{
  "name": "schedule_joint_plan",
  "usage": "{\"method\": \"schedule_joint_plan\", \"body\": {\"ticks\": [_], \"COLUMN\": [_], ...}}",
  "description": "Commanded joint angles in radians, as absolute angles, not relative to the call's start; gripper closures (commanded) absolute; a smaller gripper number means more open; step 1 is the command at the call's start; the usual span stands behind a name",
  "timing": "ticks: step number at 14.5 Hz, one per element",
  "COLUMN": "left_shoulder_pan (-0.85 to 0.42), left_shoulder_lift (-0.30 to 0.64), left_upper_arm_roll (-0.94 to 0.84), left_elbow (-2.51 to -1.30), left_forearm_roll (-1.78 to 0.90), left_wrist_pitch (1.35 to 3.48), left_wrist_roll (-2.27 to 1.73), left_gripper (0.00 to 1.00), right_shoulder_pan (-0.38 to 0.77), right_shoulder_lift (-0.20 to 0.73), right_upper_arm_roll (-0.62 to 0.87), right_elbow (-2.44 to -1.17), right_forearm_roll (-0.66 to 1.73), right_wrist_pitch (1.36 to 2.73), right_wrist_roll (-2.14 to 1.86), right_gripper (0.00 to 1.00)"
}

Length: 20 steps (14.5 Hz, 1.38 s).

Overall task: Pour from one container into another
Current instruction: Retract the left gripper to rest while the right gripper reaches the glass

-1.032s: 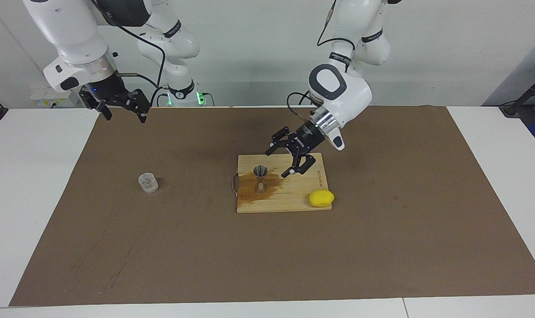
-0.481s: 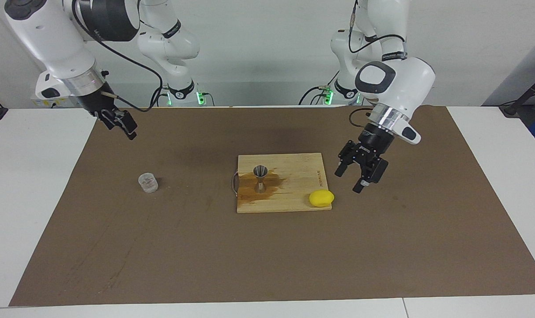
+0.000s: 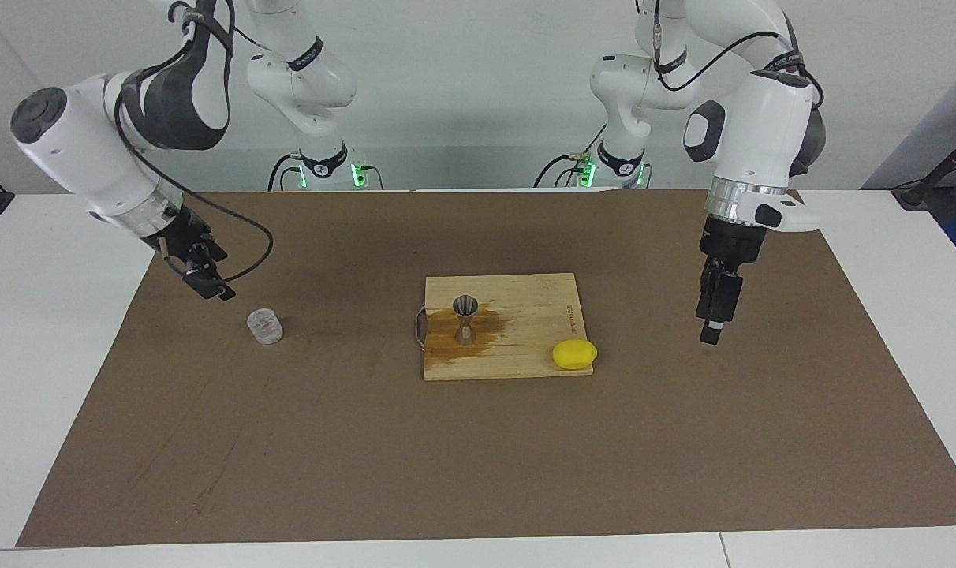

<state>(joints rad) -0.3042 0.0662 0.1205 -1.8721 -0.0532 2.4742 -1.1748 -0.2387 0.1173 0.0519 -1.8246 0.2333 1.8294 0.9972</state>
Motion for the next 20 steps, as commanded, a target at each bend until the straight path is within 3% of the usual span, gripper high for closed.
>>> {"method": "schedule_joint_plan", "body": {"ticks": [1,5,11,13,17,20], "left_shoulder_pan": [-0.278,-0.227,-0.163,-0.157,0.076,0.104], "left_shoulder_lift": [0.022,-0.023,-0.051,-0.052,-0.029,-0.046], "left_upper_arm_roll": [0.115,0.123,0.123,0.121,-0.104,-0.133], "left_elbow": [-1.855,-1.856,-1.844,-1.806,-1.669,-1.706], "left_forearm_roll": [-0.020,-0.020,-0.012,0.001,0.017,0.011], "left_wrist_pitch": [2.277,2.042,1.800,1.735,1.573,1.591], "left_wrist_roll": [-0.958,-0.539,-0.030,0.011,0.083,0.071], "left_gripper": [0.00,0.00,0.00,0.00,0.00,0.00], "right_shoulder_pan": [-0.308,-0.318,-0.370,-0.373,-0.370,-0.370], "right_shoulder_lift": [0.167,0.244,0.385,0.390,0.379,0.368], "right_upper_arm_roll": [0.060,0.061,0.061,0.061,0.061,0.061], "right_elbow": [-1.903,-1.924,-1.905,-1.910,-1.954,-1.977], "right_forearm_roll": [0.357,0.396,0.468,0.495,0.554,0.555], "right_wrist_pitch": [1.923,2.009,2.028,2.025,1.996,1.965], "right_wrist_roll": [0.964,0.953,0.810,0.792,0.792,0.790], "right_gripper": [0.02,0.03,0.03,0.02,0.03,0.05]}}
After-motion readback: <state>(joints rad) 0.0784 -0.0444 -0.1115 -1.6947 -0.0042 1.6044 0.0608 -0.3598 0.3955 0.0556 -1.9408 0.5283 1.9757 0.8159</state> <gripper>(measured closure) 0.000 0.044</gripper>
